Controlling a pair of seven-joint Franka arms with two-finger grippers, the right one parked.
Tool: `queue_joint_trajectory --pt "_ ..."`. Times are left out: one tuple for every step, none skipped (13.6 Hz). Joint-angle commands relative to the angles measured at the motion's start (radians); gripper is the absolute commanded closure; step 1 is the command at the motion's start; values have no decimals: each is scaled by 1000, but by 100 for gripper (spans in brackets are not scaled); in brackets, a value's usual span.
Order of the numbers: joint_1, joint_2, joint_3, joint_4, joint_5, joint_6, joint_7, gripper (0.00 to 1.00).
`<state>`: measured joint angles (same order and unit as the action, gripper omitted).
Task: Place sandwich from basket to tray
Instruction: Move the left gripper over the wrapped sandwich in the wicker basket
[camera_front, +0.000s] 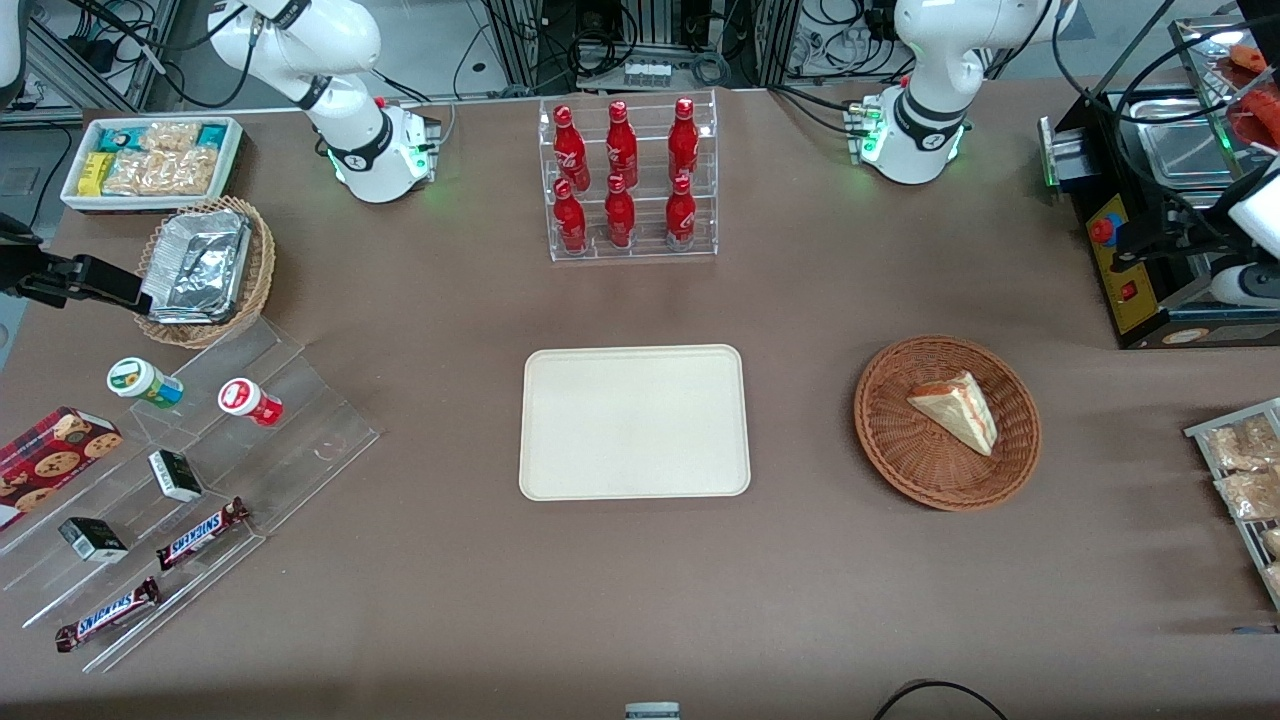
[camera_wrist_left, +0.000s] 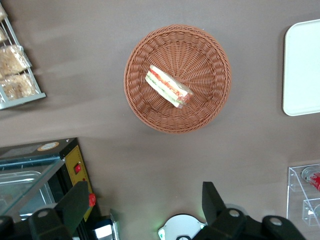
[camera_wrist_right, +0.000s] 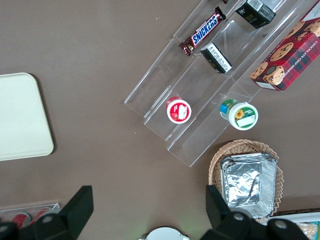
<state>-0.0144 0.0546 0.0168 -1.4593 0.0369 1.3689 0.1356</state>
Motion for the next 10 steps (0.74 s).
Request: queue_joint_trajectory --pt "11 13 -12 4 12 -25 -39 0" --pt "10 20 -12 4 14 -22 -42 0" --pt "5 28 -12 -6 26 -8 -47 0" --pt "-7 39 -14 -18 44 5 -79 0" --pt "-19 45 -14 -56 58 47 -153 0" --pt "-28 36 -14 -128 60 117 -236 0" --pt "-39 13 -12 -224 75 224 -326 0" --pt "-47 -10 -12 -308 80 325 -417 0" --pt "-47 -27 -12 -387 80 414 -518 0" --pt "-48 -39 -12 -460 80 508 -618 0"
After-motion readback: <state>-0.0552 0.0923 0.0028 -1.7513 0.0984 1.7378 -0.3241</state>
